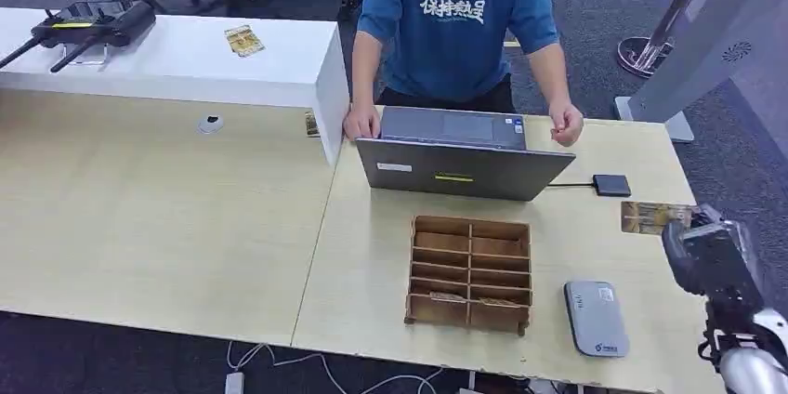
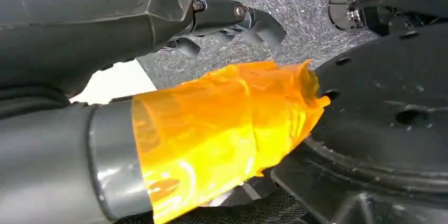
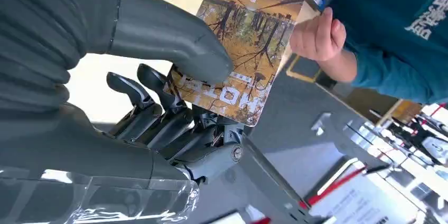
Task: Pass the card to the sensor for recognition and then transmit it.
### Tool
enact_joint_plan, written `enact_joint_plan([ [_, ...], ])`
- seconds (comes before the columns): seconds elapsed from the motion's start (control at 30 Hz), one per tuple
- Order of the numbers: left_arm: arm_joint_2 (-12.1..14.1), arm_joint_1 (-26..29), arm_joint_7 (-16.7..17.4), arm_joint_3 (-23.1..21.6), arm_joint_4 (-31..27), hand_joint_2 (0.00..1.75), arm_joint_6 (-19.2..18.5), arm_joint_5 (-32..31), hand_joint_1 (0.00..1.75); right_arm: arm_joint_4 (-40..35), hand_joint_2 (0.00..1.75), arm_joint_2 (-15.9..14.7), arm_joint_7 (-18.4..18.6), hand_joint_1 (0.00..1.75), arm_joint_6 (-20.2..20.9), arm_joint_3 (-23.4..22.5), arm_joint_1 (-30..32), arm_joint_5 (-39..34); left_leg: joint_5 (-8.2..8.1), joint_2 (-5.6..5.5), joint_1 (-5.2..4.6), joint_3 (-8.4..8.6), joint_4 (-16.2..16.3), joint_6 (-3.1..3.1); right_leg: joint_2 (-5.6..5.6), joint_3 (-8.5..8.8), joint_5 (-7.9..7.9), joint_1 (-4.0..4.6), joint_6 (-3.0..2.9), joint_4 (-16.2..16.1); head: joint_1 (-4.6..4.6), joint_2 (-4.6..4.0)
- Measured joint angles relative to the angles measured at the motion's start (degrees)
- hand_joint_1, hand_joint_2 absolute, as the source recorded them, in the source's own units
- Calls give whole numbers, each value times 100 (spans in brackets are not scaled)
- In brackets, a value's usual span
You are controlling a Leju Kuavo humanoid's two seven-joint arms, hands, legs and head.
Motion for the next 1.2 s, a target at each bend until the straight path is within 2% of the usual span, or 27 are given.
enact_joint_plan([
  [0.07, 18, -10, 0, 0, 0, 0, -15, -39, 0, 104, 175, 9, 89, 175, -37, 140, -287, 168, 0, 1, 0, 0, 0, 0, 0, -1, 2, 0, -1, 0, 2, 0],
  [0.27, 20, -11, 0, 0, 0, 0, -15, -46, 0, 121, 175, 11, 101, 175, -44, 158, -338, 191, 1, 0, 0, 0, 0, 0, 0, -1, 3, 0, -4, 0, 0, 0],
  [0.33, 68, -34, 2, 2, 0, 0, -15, -131, 0, 352, 175, 59, 293, 175, -221, 518, -969, 558, 9, -1, 1, 3, 0, 2, -1, -4, 5, 0, -7, 2, 0, 0],
  [0.4, 149, -48, 7, 0, 0, 0, -33, -230, 0, 831, 175, 201, 464, 175, -413, 997, -1821, 794, 13, -27, 1, -12, 0, 5, -24, -6, 4, 2, -6, 4, 0, 0],
  [0.63, 199, -75, 7, 0, 0, 0, -88, -376, 0, 1290, 175, 396, 674, 175, -427, 1266, -2462, 893, 13, -22, 1, -12, 0, 6, -22, -9, 5, 2, -6, 4, 0, 0],
  [0.83, 256, -126, 39, 0, 0, 0, -90, -575, 0, 1780, 175, 782, 944, 175, -810, 1495, -3041, 1331, 18, -20, 3, -9, 0, 1, -20, -9, 7, 3, -10, 5, 0, 0],
  [1.0, 300, -153, 68, 0, 0, 0, -114, -669, 0, 2205, 175, 1036, 962, 175, -925, 1587, -3378, 1482, 18, -21, 4, -11, 0, 1, -20, -9, 8, 5, -11, 6, -2, 0],
  [1.2, 311, -222, 70, 0, 0, 0, -116, -765, 0, 2529, 175, 1305, 1194, 175, -1032, 1740, -3668, 1806, 19, -23, 4, -10, 1, 1, -23, -9, 8, 5, -11, 6, 0, 0],
])
